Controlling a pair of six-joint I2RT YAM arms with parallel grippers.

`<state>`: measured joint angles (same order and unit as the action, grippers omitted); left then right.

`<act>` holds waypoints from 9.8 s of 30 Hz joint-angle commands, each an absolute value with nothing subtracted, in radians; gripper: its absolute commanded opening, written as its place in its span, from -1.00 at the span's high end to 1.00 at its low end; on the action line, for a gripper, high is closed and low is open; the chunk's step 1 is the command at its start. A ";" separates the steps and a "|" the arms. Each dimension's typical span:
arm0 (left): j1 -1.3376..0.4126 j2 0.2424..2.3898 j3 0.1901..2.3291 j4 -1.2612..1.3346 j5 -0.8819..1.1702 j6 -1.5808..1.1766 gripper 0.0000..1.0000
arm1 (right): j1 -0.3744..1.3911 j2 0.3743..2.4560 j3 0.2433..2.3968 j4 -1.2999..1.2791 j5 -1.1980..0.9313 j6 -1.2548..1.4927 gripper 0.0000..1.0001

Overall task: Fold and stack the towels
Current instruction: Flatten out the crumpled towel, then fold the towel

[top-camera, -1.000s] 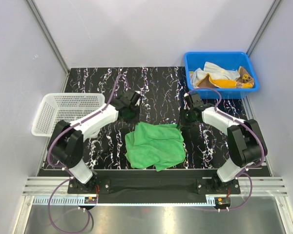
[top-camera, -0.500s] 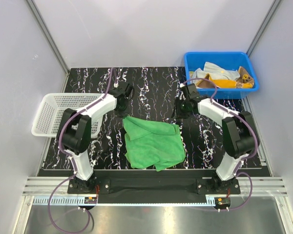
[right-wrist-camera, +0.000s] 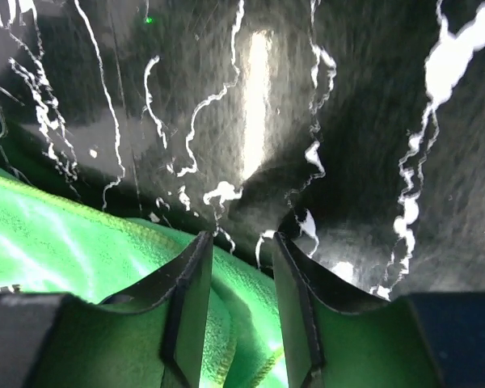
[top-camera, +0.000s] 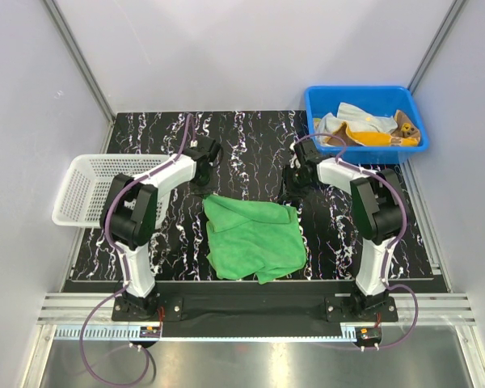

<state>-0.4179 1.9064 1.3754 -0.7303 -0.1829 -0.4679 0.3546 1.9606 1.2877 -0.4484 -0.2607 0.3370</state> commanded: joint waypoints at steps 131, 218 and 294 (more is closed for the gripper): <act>-0.301 2.069 2.269 -0.628 0.044 -0.006 1.00 | 0.233 1.821 1.613 0.159 -0.382 0.005 1.00; -0.600 1.663 1.016 -0.621 -0.072 -0.495 0.88 | 0.426 1.310 0.640 -0.201 -0.252 0.465 0.90; -0.589 1.578 0.896 -0.638 -0.035 -0.578 0.91 | 0.592 1.196 0.486 -0.202 -0.105 0.891 0.30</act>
